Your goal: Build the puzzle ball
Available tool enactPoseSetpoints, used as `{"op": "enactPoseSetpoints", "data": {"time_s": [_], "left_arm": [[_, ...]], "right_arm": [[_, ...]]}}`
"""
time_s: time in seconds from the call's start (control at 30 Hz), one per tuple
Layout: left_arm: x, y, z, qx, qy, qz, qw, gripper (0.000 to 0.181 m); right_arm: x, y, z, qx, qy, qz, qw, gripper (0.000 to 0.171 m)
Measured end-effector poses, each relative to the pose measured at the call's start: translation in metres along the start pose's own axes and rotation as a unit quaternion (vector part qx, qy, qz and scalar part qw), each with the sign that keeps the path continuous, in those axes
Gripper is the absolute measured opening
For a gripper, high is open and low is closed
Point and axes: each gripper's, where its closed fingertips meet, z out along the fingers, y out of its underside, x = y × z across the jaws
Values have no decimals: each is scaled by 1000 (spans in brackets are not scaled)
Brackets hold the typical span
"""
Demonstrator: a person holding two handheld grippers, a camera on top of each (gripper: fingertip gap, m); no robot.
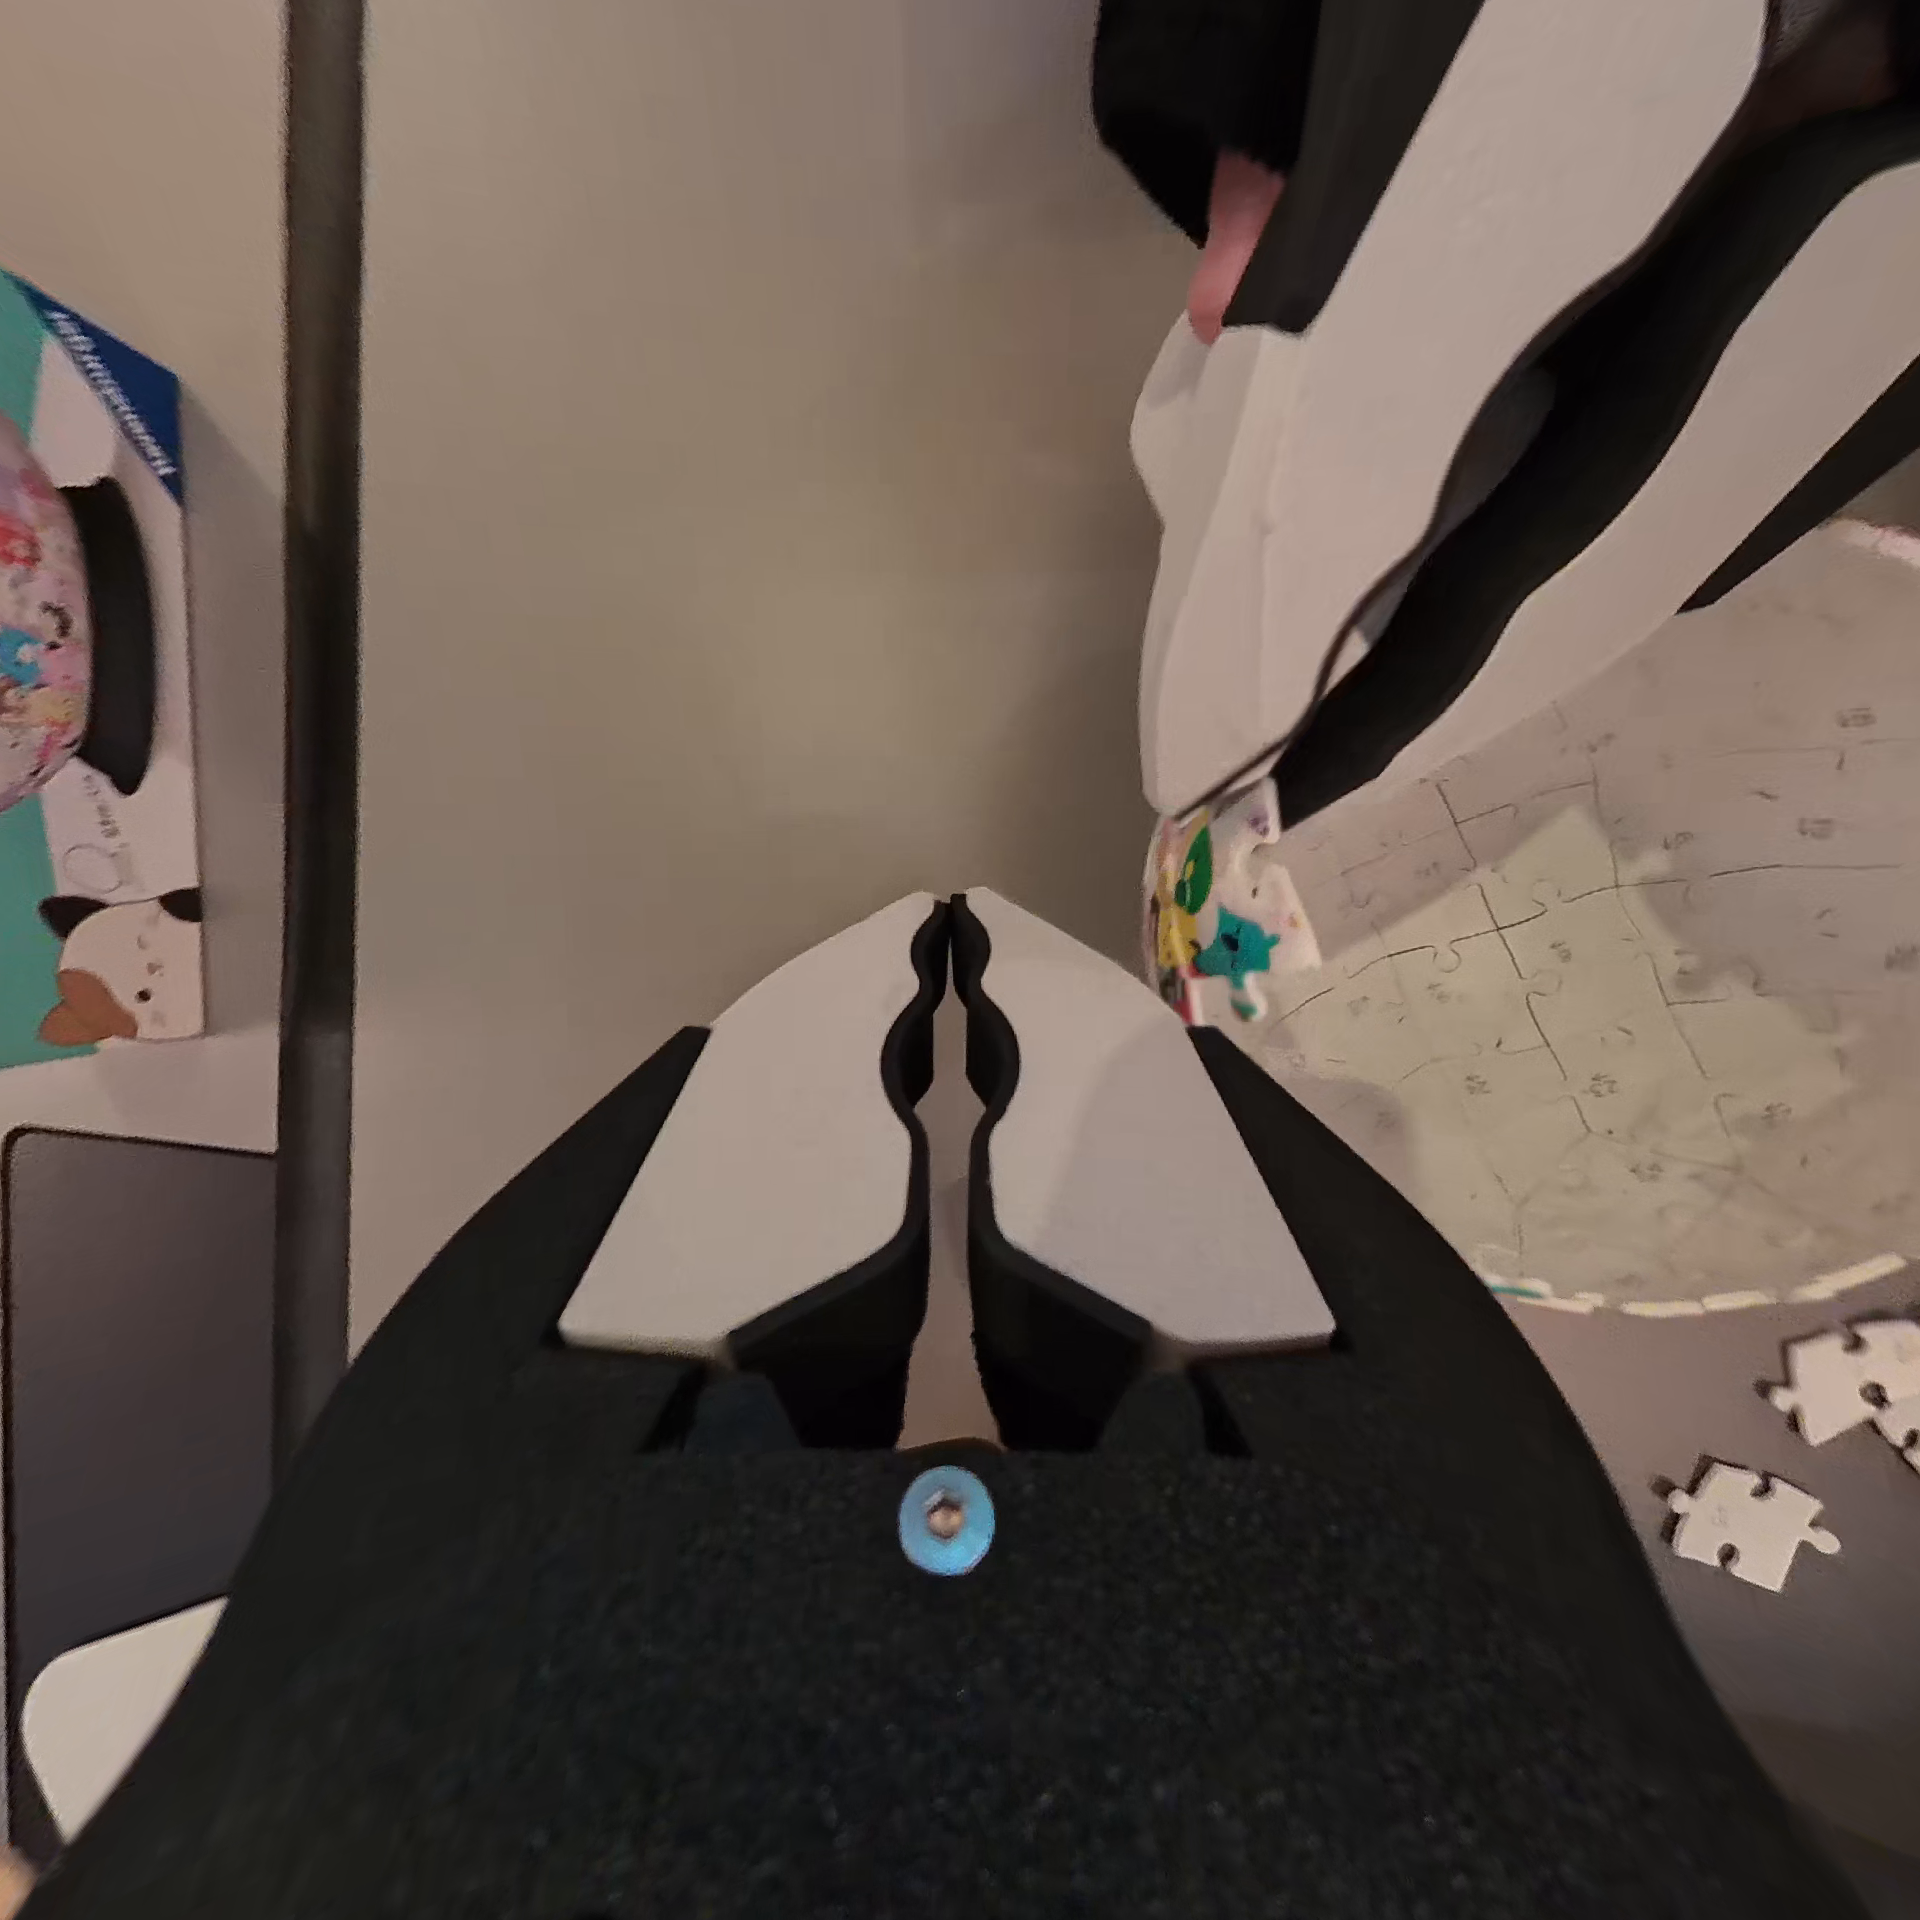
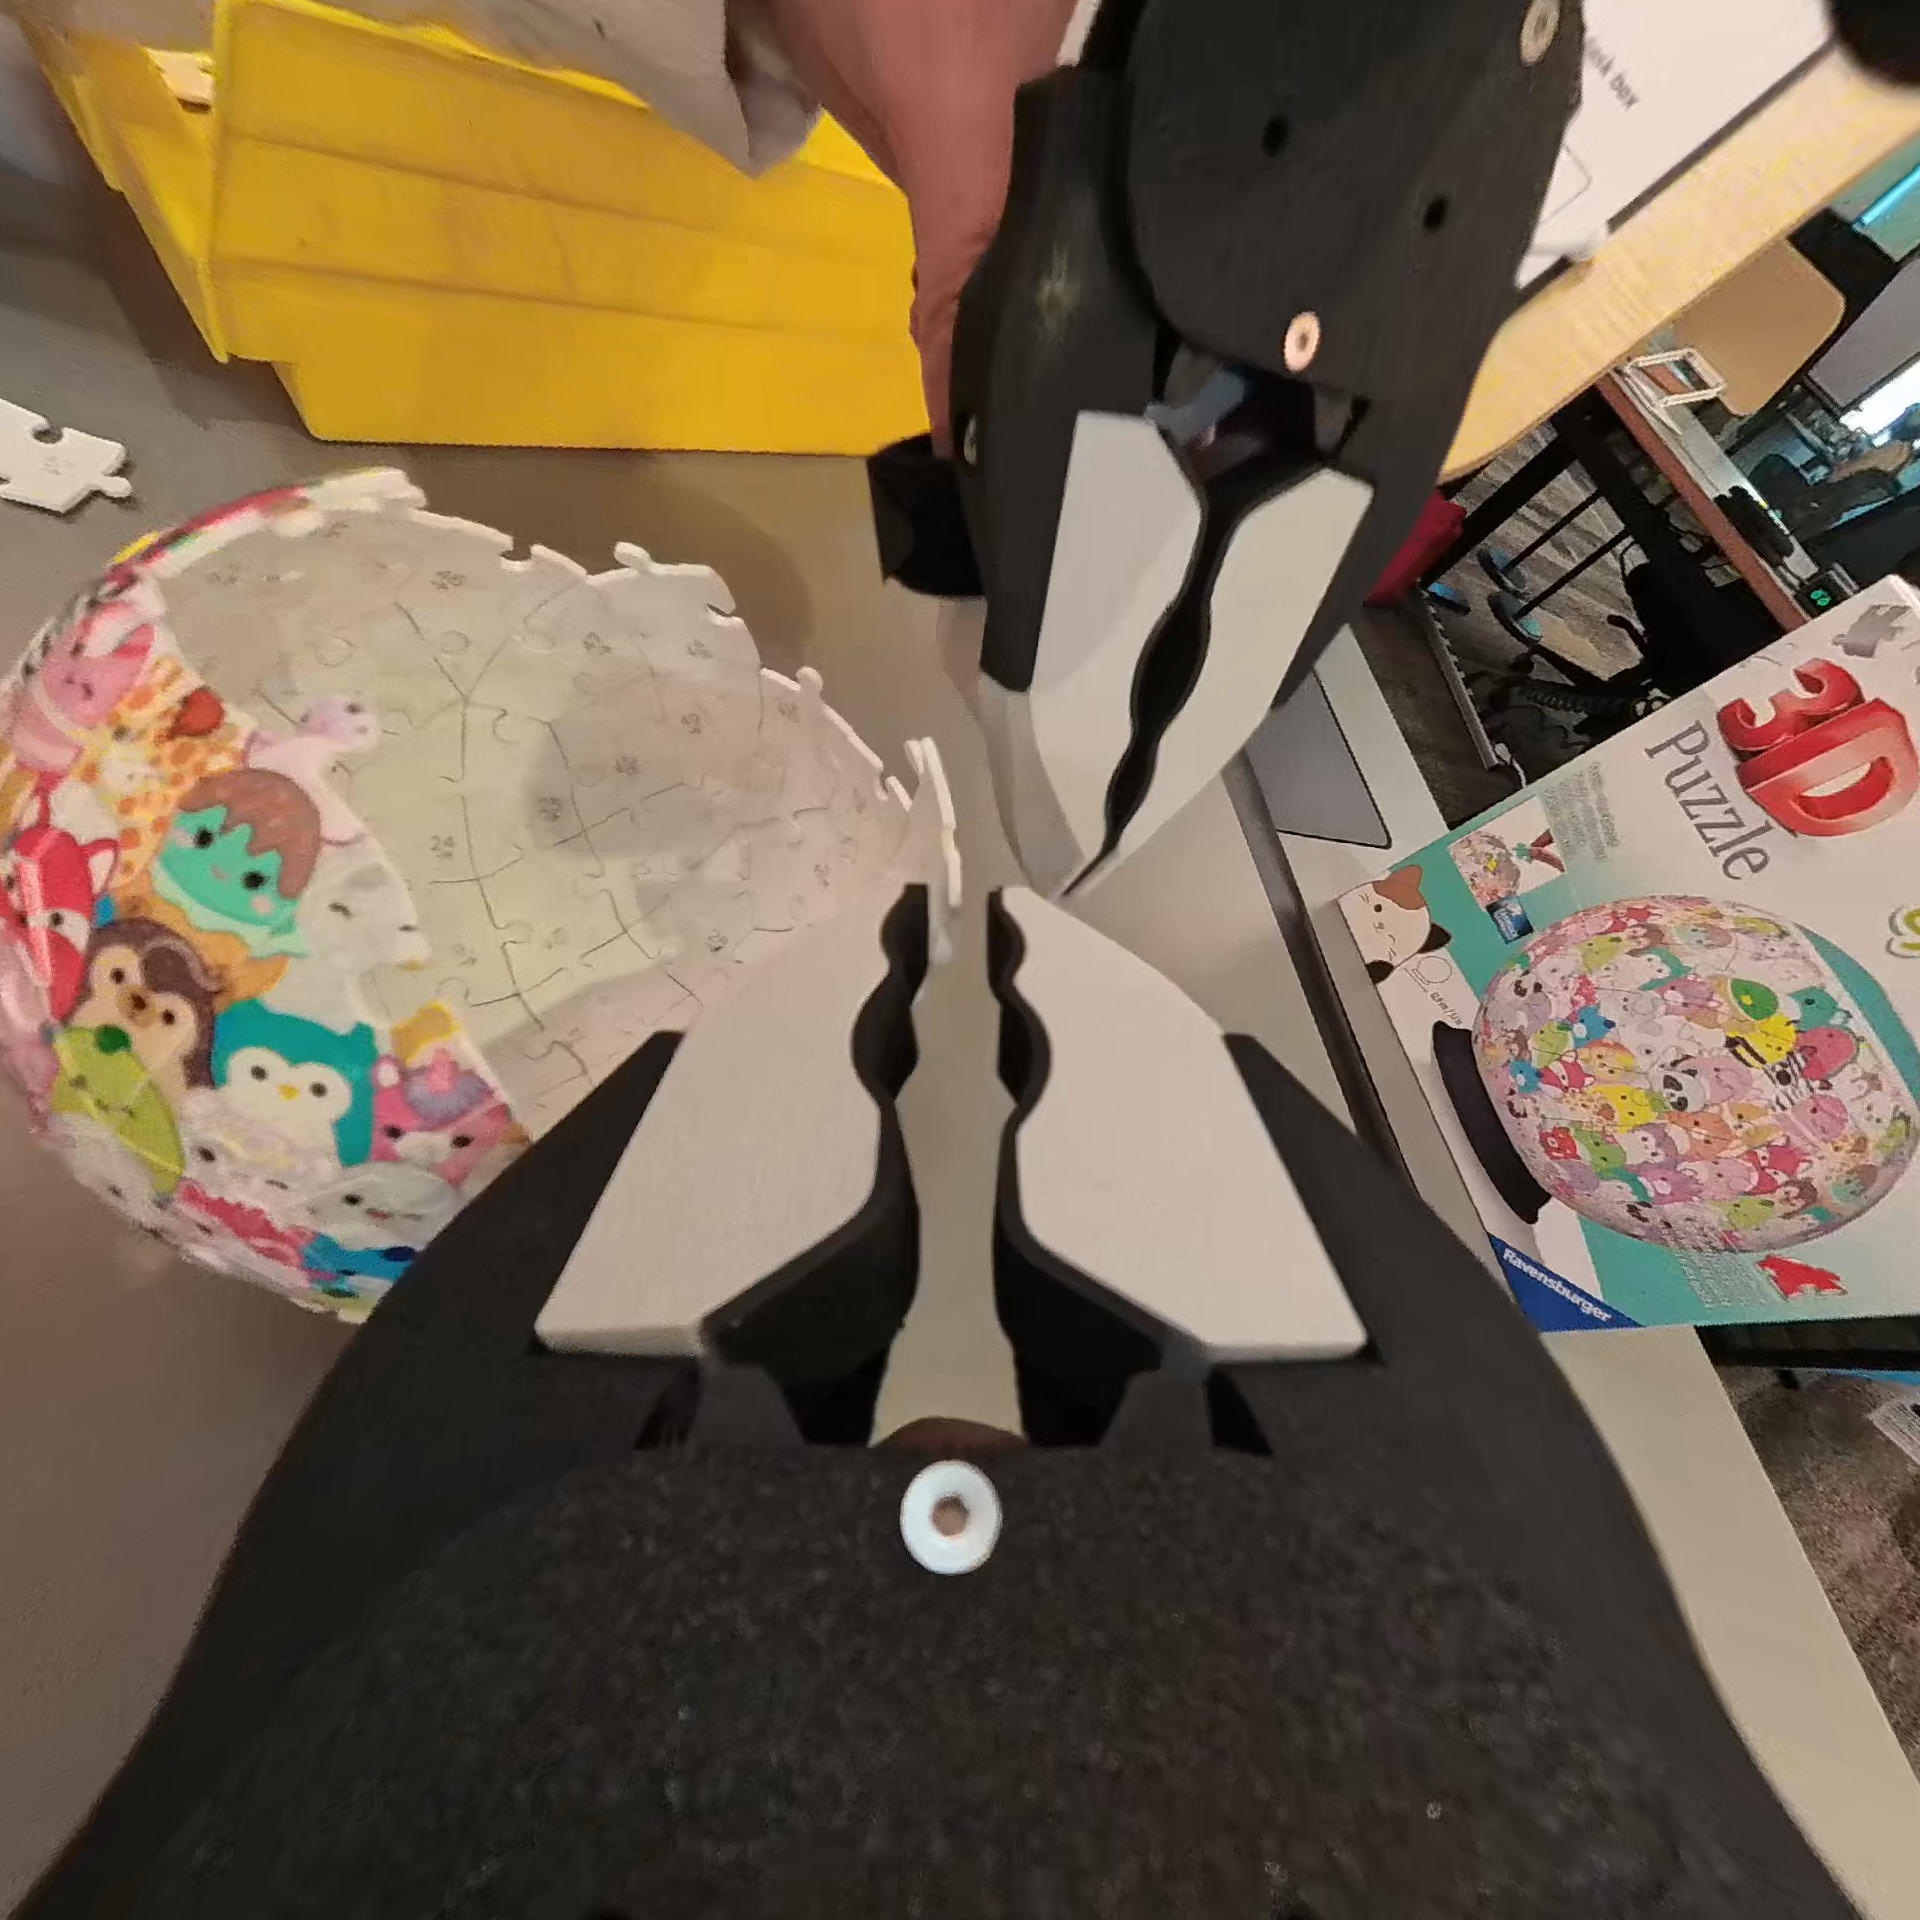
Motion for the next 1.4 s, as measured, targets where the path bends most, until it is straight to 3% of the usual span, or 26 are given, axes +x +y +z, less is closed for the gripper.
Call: {"op": "enactPoseSetpoints", "data": {"time_s": [0.33, 0.8, 1.4], "left_arm": [[-2, 9, -7, 2, -15, -10, 1000, 0], [12, 2, 12, -17, 52, 24, 998, 0], [0, 4, 13, -5, 34, 5, 999, 0]], "right_arm": [[0, 2, 3, -18, 1, -14, 1000, 4], [3, 3, 5, -26, 13, -40, 999, 2], [6, 5, 7, -33, 10, -30, 999, 4]]}}
